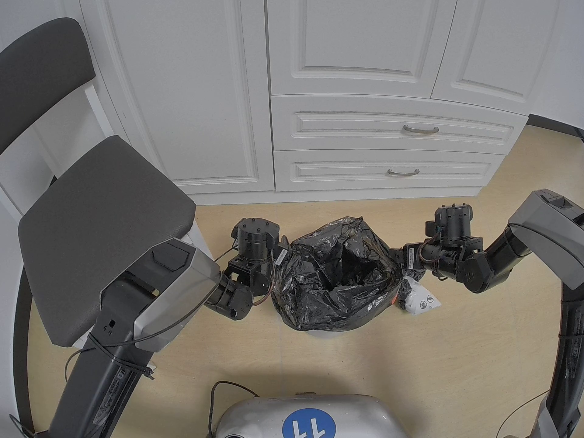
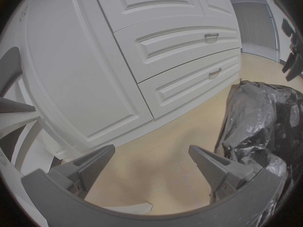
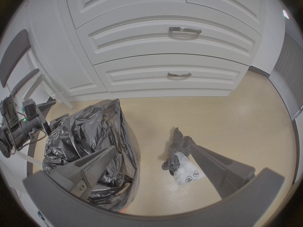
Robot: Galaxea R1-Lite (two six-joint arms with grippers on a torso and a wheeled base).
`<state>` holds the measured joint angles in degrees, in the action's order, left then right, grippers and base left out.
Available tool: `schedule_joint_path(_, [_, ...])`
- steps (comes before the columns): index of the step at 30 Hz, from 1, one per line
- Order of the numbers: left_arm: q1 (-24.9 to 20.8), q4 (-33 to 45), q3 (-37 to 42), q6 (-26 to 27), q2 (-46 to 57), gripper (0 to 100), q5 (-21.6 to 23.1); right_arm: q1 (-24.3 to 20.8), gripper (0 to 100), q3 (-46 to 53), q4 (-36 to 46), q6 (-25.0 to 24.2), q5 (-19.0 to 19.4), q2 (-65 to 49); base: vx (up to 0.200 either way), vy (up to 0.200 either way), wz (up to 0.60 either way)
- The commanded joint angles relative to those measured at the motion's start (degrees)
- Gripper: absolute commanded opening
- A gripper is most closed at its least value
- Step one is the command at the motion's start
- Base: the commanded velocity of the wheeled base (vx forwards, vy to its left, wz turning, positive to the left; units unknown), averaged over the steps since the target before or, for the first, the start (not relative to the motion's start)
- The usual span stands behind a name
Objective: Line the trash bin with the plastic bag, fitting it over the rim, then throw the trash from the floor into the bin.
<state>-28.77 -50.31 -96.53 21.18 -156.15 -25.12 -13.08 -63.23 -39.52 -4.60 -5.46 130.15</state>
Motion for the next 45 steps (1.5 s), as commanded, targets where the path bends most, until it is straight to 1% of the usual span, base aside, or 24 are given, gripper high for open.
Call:
schedule_joint_path(1, [0.8,0.4,-2.6,-0.1,-2.6,100,0.0,0.0,100,0.3,0.4,0.3,-0.1,0.9,0.0,0.0,0.0])
schedule_joint_path(6, [0.9,0.3,-2.2,-0.3,-2.7,100,0.0,0.4,100,-0.3,0.4,1.5,-0.2,3.6,0.0,0.0,0.0])
schedule_joint_path(18, [0.6,0.2,-2.0,-0.3,-4.0,100,0.0,1.2,100,-2.5,0.6,1.9,-0.6,7.8,0.0,0.0,0.0])
schedule_joint_path(28, [0.3,-0.2,-1.8,-0.3,-4.6,100,0.0,1.1,100,-2.6,0.6,1.9,-0.6,8.3,0.0,0.0,0.0])
schedule_joint_path(34, [-0.1,-0.7,-0.2,-0.3,-4.9,100,0.0,1.0,100,-2.8,0.6,1.9,-0.7,9.2,0.0,0.0,0.0])
schedule_joint_path(45, [-0.2,-1.0,-0.4,-0.4,-6.7,100,0.0,1.1,100,-2.9,0.5,2.0,-0.6,11.0,0.0,0.0,0.0])
